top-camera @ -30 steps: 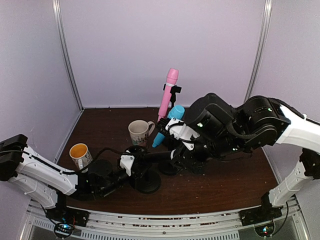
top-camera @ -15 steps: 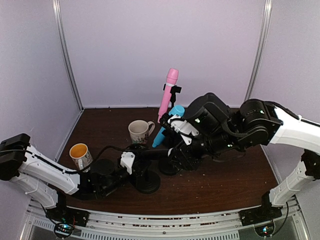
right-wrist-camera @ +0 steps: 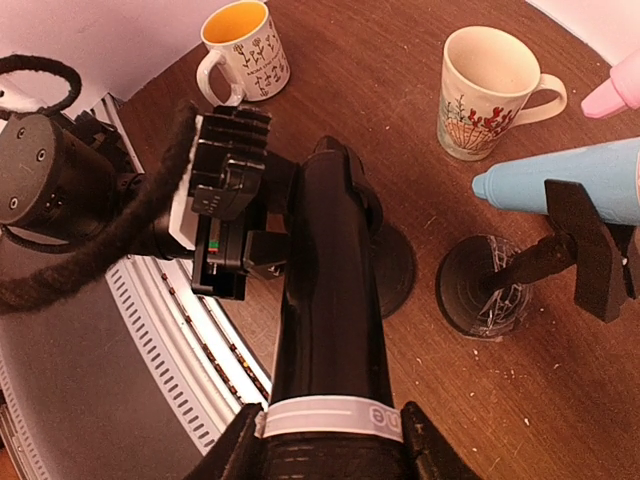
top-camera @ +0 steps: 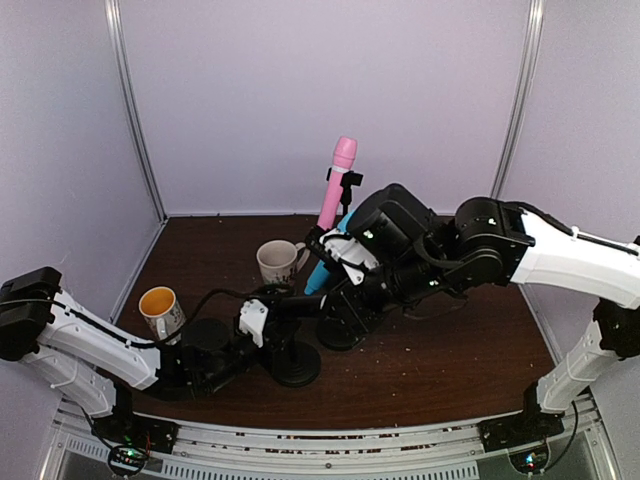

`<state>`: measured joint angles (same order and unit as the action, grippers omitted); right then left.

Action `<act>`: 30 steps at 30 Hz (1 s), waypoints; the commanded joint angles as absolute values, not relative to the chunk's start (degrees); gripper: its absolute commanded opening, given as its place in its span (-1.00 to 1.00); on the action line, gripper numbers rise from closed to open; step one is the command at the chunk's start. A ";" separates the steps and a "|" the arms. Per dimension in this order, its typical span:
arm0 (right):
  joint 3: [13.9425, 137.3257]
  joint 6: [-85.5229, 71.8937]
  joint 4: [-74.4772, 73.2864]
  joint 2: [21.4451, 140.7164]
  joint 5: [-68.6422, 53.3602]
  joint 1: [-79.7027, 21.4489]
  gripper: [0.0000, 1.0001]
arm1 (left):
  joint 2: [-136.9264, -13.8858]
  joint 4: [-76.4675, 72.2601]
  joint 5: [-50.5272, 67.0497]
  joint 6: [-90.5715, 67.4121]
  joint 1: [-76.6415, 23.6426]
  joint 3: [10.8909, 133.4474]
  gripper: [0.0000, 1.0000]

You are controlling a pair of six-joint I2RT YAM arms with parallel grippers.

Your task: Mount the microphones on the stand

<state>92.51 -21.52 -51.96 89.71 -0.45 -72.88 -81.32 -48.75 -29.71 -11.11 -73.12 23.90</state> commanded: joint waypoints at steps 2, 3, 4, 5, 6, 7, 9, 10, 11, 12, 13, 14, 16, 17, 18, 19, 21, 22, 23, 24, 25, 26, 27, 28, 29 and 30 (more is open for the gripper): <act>89.95 -16.79 -51.42 100.93 -2.32 -73.39 -1.00 | -78.83 -58.26 -17.14 -0.08 -76.94 27.50 -1.00; 89.92 -16.25 -51.49 101.36 -2.03 -73.39 -1.00 | -78.64 -58.52 -16.92 -0.05 -76.99 27.31 -1.00; 89.96 -15.58 -51.55 101.73 -1.66 -73.39 -1.00 | -78.46 -58.62 -16.78 -0.03 -76.99 27.19 -1.00; 89.99 -14.95 -51.65 102.19 -1.40 -73.39 -1.00 | -78.34 -58.66 -16.67 0.00 -76.99 27.16 -1.00; 90.00 -14.40 -51.68 102.60 -0.91 -73.43 -1.00 | -78.16 -58.63 -16.35 -0.01 -76.99 27.16 -1.00; 90.00 -14.01 -51.75 102.82 -0.12 -73.54 -1.00 | -77.95 -58.62 -16.13 0.00 -76.99 27.09 -1.00; 89.84 -12.52 -51.68 103.23 1.86 -73.92 -1.00 | -77.58 -58.75 -15.44 0.00 -76.99 26.99 -1.00; 89.81 -11.69 -51.71 103.34 3.42 -74.22 -1.00 | -77.34 -58.80 -15.20 0.00 -77.04 26.91 -1.00; 89.84 -11.02 -51.83 103.39 4.88 -74.48 -1.00 | -77.16 -58.68 -15.04 -0.04 -77.05 26.83 -1.00; 89.86 -10.58 -51.85 103.52 5.81 -74.67 -1.00 | -77.02 -58.74 -15.07 -0.02 -77.08 26.74 -1.00; 89.82 -10.19 -51.71 103.53 6.47 -74.71 -1.00 | -76.85 -58.65 -15.09 -0.06 -77.08 26.66 -1.00; 89.63 -9.50 -51.37 103.55 7.26 -74.93 -1.00 | -76.76 -58.67 -15.14 -0.01 -77.08 26.63 -1.00; 89.10 -7.93 -50.72 103.82 9.45 -75.73 -1.00 | -76.64 -58.71 -15.11 -0.09 -77.08 26.63 -1.00; 89.09 -7.33 -50.56 104.17 10.71 -76.14 -1.00 | -76.56 -58.88 -15.00 -0.18 -77.08 26.56 -1.00; 89.16 -6.95 -50.50 104.85 11.62 -76.34 -1.00 | -76.49 -58.97 -15.03 -0.25 -77.08 26.55 -1.00; 89.20 -6.74 -50.40 105.25 12.36 -76.50 -1.00 | -76.47 -59.15 -15.01 -0.42 -77.08 26.54 -1.00; 89.09 -6.55 -49.64 105.89 13.47 -76.91 -1.00 | -76.33 -59.52 -15.05 -0.57 -77.08 26.41 -1.00; 88.98 -6.48 -49.17 106.05 14.70 -77.08 -1.00 | -76.29 -59.77 -15.04 -0.73 -77.08 26.24 -1.00; 88.95 -6.26 -48.50 106.18 15.59 -77.28 -1.00 | -76.22 -60.03 -14.99 -0.75 -77.08 26.20 -1.00; 89.01 -5.93 -48.17 106.24 16.85 -77.40 -1.00 | -76.16 -60.04 -14.98 -0.77 -77.08 26.04 -1.00; 89.03 -5.47 -47.90 106.24 18.69 -77.61 -1.00 | -76.12 -59.90 -14.91 -0.75 -77.08 26.10 -1.00; 89.11 -4.92 -47.59 106.23 20.16 -77.87 -1.00 | -76.04 -59.85 -14.88 -0.77 -77.08 26.10 -1.00; 89.14 -4.33 -47.22 106.26 21.82 -78.09 -1.00 | -76.03 -59.86 -14.85 -0.79 -77.08 26.03 -1.00; 89.17 -3.71 -46.79 106.27 23.13 -78.32 -1.00 | -75.95 -59.93 -14.90 -0.71 -77.08 25.95 -1.00; 89.08 -2.97 -46.36 106.38 24.06 -78.48 -1.00 | -75.87 -59.87 -14.89 -0.76 -77.08 25.80 -1.00; 88.97 -2.34 -45.85 106.44 25.07 -78.65 -1.00 | -75.79 -59.91 -14.77 -0.72 -77.08 25.69 -1.00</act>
<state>93.93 -5.65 -51.00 95.24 19.09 -80.07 -78.78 -47.48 -29.04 -11.55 -72.73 22.22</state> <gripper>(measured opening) 0.412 0.228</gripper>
